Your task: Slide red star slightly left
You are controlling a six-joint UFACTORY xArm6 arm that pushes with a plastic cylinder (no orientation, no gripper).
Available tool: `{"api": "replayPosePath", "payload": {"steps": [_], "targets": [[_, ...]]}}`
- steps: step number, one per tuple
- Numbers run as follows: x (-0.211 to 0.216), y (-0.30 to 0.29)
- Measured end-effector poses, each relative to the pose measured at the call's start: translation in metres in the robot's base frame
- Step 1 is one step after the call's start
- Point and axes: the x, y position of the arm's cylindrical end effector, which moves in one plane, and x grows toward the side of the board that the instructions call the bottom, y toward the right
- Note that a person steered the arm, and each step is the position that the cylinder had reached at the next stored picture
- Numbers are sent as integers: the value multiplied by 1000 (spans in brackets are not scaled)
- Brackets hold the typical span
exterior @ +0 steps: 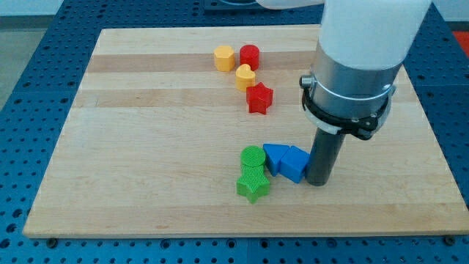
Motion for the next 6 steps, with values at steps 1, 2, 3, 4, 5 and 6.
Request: {"api": "replayPosePath", "payload": {"steps": [1,2,3,4,5,6], "targets": [[0,0],[1,0],[1,0],[6,0],[-21,15],[-77,15]]}}
